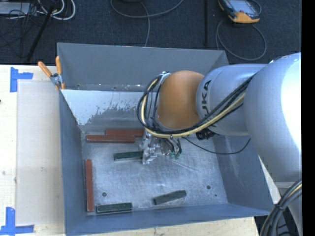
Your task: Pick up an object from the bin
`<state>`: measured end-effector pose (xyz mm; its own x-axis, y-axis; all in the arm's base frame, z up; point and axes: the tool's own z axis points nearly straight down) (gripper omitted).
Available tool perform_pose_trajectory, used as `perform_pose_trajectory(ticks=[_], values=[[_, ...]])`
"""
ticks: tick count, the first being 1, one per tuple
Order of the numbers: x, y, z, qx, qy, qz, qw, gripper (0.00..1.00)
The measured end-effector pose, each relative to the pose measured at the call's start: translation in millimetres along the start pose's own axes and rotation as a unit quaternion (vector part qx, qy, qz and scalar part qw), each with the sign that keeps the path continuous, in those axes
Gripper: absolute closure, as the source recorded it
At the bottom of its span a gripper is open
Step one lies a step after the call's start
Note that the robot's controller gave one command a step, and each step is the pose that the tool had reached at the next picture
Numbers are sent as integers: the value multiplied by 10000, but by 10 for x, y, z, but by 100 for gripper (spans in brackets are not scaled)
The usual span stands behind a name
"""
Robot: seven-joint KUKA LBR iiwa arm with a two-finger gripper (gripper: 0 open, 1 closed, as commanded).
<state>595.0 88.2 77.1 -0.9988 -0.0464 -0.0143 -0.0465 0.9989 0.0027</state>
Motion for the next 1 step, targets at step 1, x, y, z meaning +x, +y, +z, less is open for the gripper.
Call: perform_pose_trajectory(ticks=[1], values=[[-106, -43, -1354, 11, 59, 163, 9998, 100]])
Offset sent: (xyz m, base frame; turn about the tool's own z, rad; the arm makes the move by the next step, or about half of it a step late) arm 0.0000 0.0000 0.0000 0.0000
